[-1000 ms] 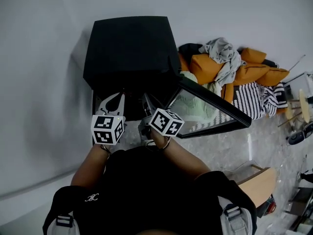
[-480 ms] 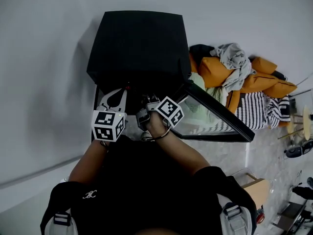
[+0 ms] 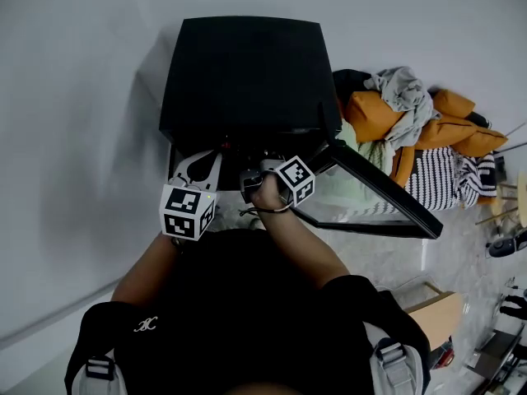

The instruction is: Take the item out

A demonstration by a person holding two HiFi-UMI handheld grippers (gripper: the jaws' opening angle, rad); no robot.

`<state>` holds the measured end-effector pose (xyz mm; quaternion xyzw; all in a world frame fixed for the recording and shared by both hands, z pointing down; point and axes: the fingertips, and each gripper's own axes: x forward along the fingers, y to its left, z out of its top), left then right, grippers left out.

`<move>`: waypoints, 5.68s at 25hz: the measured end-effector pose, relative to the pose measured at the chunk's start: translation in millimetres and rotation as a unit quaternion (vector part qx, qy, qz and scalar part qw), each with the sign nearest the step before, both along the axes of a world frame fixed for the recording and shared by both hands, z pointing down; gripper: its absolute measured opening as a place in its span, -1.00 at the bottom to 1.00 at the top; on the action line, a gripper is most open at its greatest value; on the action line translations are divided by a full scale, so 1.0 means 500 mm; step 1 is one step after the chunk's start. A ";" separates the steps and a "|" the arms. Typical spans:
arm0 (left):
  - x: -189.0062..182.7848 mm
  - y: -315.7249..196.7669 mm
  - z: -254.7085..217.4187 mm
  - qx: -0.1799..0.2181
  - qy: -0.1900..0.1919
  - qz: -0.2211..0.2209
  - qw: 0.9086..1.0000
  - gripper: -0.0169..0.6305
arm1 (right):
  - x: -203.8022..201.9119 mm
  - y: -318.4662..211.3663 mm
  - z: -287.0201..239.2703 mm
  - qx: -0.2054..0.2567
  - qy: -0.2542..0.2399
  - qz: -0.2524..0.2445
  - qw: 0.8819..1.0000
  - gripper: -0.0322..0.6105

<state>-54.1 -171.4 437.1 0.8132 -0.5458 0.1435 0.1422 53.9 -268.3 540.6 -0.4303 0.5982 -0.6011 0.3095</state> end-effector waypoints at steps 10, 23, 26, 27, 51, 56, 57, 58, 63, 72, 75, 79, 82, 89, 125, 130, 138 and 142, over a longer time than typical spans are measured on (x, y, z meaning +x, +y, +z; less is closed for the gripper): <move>-0.028 -0.022 0.020 -0.003 -0.004 0.037 0.999 -0.92 | 0.024 -0.059 0.027 -0.008 -0.010 0.066 0.998 -0.66; -0.043 -0.018 0.025 -0.004 0.007 0.042 0.999 -0.92 | 0.038 -0.077 0.050 -0.031 -0.007 0.088 0.996 -0.66; -0.044 -0.014 0.024 -0.005 0.007 0.039 0.999 -0.92 | 0.041 -0.090 0.049 -0.036 -0.005 0.090 0.995 -0.66; -0.044 -0.012 0.024 -0.005 0.007 0.038 0.999 -0.92 | 0.041 -0.092 0.049 -0.038 -0.005 0.091 0.995 -0.66; -0.016 0.009 0.044 -0.016 0.022 0.044 0.999 -0.92 | 0.044 -0.017 0.057 -0.044 -0.003 0.050 0.998 -0.79; -0.002 0.017 0.052 -0.021 0.023 0.058 0.998 -0.92 | 0.047 0.001 0.056 -0.047 -0.005 0.052 0.998 -0.79; -0.001 0.018 0.053 -0.022 0.022 0.059 0.998 -0.92 | 0.047 0.004 0.056 -0.047 -0.005 0.052 0.997 -0.79; 0.001 0.019 0.054 -0.023 0.022 0.061 0.998 -0.92 | 0.048 0.009 0.056 -0.048 -0.005 0.053 0.997 -0.79; 0.007 0.026 0.062 -0.027 0.022 0.071 0.997 -0.92 | 0.052 0.029 0.056 -0.046 0.001 0.054 0.997 -0.79; 0.012 0.031 0.074 -0.037 0.032 0.079 0.996 -0.92 | 0.035 0.074 0.059 -0.054 -0.011 0.022 0.998 -0.63; 0.009 0.029 0.104 -0.051 0.032 0.076 0.995 -0.92 | 0.016 0.114 0.044 -0.052 -0.009 -0.017 0.998 -0.63; -0.010 0.022 0.143 -0.073 0.049 0.056 0.995 -0.92 | 0.010 0.120 -0.018 -0.007 0.045 -0.048 0.998 -0.63; -0.015 0.015 0.168 -0.077 0.052 0.047 0.995 -0.92 | 0.015 0.098 -0.060 0.025 0.065 -0.047 0.996 -0.63; -0.020 -0.038 0.222 -0.076 0.036 0.045 0.995 -0.92 | 0.049 0.028 -0.037 -0.011 0.071 -0.009 0.997 -0.63; -0.077 -0.115 0.249 -0.135 0.463 -0.110 0.869 -0.55 | 0.023 -0.018 0.000 -0.054 0.126 -0.042 0.990 -0.73; -0.073 -0.115 0.249 -0.139 0.458 -0.105 0.872 -0.55 | 0.026 -0.018 0.007 -0.063 0.129 -0.046 0.989 -0.87; -0.074 -0.115 0.246 -0.141 0.457 -0.104 0.872 -0.55 | 0.032 -0.001 0.009 -0.067 0.144 -0.049 0.986 -0.87; -0.076 -0.114 0.247 -0.141 0.456 -0.105 0.873 -0.55 | 0.037 0.015 0.014 -0.062 0.135 -0.052 0.988 -0.87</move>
